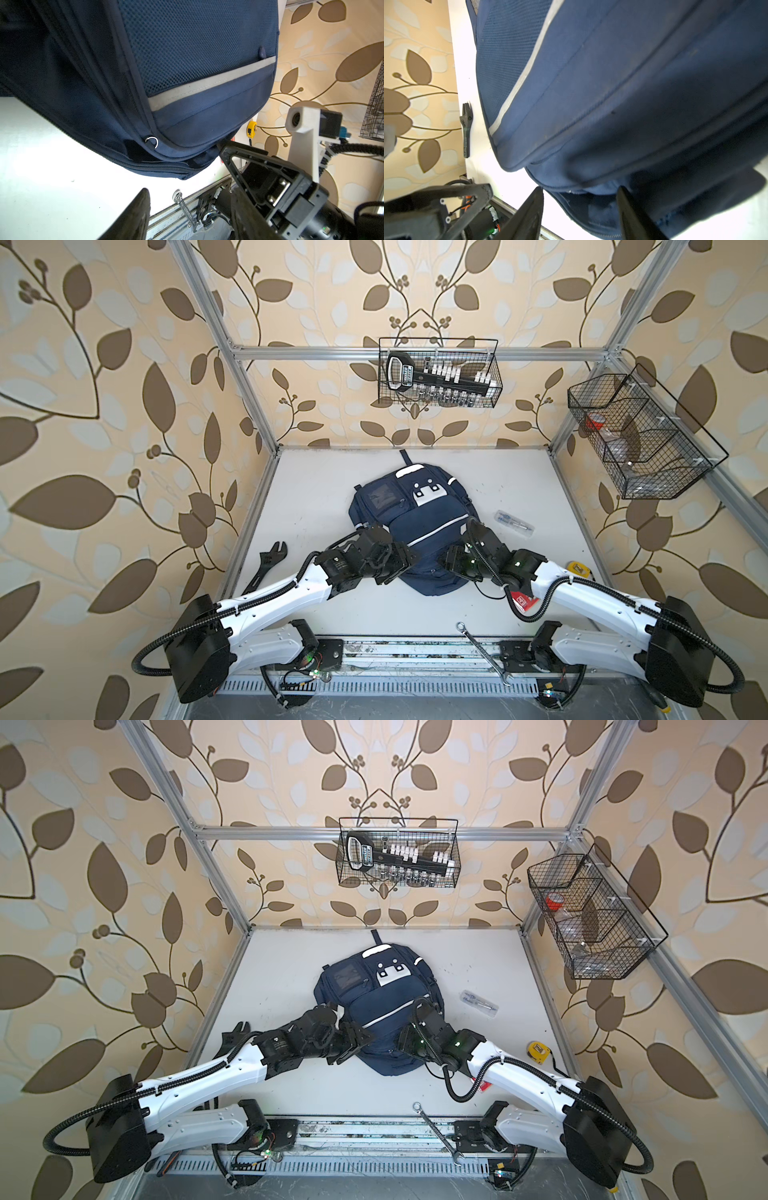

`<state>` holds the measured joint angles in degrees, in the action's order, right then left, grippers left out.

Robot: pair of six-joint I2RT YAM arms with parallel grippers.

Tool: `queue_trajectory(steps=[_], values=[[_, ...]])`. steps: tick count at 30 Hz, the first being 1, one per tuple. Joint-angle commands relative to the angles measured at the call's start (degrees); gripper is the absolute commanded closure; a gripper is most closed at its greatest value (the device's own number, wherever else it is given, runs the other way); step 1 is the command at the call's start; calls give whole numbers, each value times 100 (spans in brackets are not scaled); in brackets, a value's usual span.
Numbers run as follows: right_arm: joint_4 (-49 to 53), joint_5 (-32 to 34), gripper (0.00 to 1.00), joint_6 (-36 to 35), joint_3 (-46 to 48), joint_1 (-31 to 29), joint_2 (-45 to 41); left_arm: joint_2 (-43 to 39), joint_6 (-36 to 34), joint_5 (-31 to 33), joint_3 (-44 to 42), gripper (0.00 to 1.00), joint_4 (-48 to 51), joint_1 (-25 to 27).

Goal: Pack the student bag

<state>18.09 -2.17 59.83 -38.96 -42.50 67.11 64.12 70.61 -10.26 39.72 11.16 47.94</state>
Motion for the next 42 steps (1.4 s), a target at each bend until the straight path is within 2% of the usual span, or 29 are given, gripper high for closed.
queue_trajectory(steps=[1, 13, 14, 15, 16, 18, 19, 22, 28, 35, 39, 42], values=[[-438, -287, 43, 130, 7, 214, 159, -135, -126, 35, 178, 38, 88, -39], [-2193, -867, 40, 922, 551, 264, 464, -146, -56, -100, 32, 37, -304, -48], [-2332, -903, 43, 926, 556, 261, 484, -133, -56, -107, 19, 37, -327, -49], [-2465, -953, 52, 908, 524, 260, 518, -113, -42, -111, 1, 37, -353, -57], [-2544, -1005, 66, 881, 442, 260, 559, -95, -19, -131, -40, 37, -417, -61], [-2572, -1172, 82, 798, 181, 260, 639, -84, 108, -246, -181, 37, -712, -104], [-2553, -1250, 88, 761, 27, 260, 645, -75, 194, -301, -272, 36, -902, -138], [-2430, -1302, 94, 669, -357, 260, 530, -49, 321, -388, -326, 34, -1115, -222], [-2374, -1390, 100, 702, -676, 260, 359, -13, 629, -215, -256, 31, -1072, -281], [-2441, -1391, 100, 837, -534, 260, 163, 133, 1332, -45, -474, 33, -1936, -653], [-2449, -1426, 100, 838, -536, 260, 118, 427, 1351, 33, -398, 37, -2305, -678], [-2441, -1422, 100, 838, -544, 260, 109, 739, 1582, -25, -533, 44, -3029, -685]])
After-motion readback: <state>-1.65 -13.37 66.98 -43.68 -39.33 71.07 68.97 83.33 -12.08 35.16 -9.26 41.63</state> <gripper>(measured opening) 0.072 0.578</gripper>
